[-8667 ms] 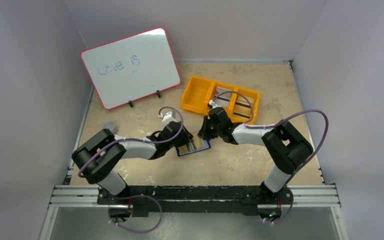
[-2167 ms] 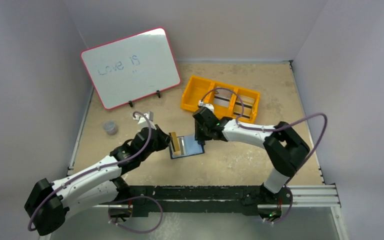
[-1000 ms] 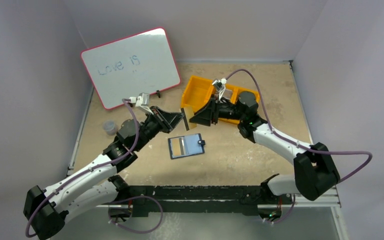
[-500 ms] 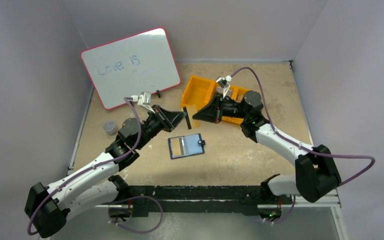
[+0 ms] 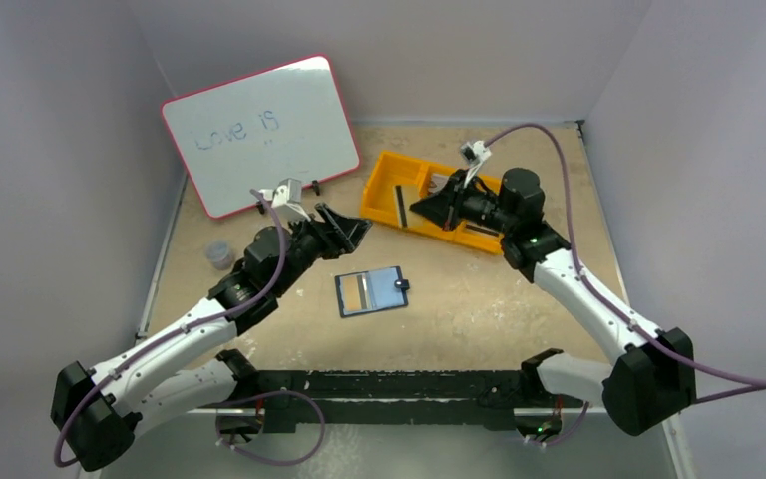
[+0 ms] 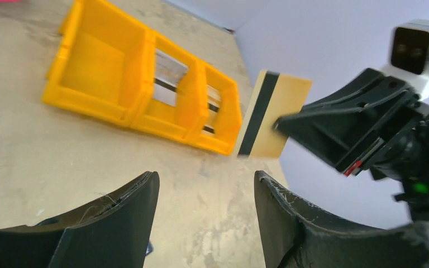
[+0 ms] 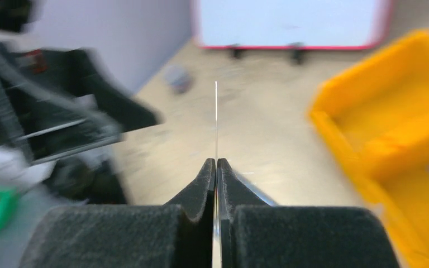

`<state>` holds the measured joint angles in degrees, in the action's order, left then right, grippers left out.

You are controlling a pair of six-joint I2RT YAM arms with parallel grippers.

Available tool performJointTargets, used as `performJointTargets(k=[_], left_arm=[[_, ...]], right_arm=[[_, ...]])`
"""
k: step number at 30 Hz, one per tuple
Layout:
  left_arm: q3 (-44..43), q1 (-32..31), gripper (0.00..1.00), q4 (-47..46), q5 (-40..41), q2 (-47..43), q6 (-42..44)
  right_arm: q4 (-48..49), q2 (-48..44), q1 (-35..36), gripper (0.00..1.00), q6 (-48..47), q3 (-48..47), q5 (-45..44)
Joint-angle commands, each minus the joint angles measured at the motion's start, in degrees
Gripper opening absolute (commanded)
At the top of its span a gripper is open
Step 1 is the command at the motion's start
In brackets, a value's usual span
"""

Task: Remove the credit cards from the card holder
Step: Remove the credit card from the card holder, then place the credit card in the storage box.

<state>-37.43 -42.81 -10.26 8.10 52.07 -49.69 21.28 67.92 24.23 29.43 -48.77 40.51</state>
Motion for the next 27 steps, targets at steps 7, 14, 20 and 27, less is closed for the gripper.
performJointTargets(k=[7,14,20,27], left_arm=[[-6.5,0.2,0.64,16.0,7.7,-1.1,5.4],[-7.7,0.3,0.64,18.7,6.2,-0.7,7.0],[-10.0,0.2,0.64,22.0,6.0,0.5,9.4],[-11.0,0.3,0.64,25.1,7.9,-1.0,11.4]], right_arm=[[-39.3,5.9,-4.2,0.00,-42.8,-17.0,-51.9],[-48.2,7.3,-14.5,0.00,-53.8,-19.9,-39.7],[-52.1,13.5,-15.1,0.00,-59.7,-23.9,-29.8],[-55.3,19.5,-16.1,0.00,-66.3,-26.8,-26.9]])
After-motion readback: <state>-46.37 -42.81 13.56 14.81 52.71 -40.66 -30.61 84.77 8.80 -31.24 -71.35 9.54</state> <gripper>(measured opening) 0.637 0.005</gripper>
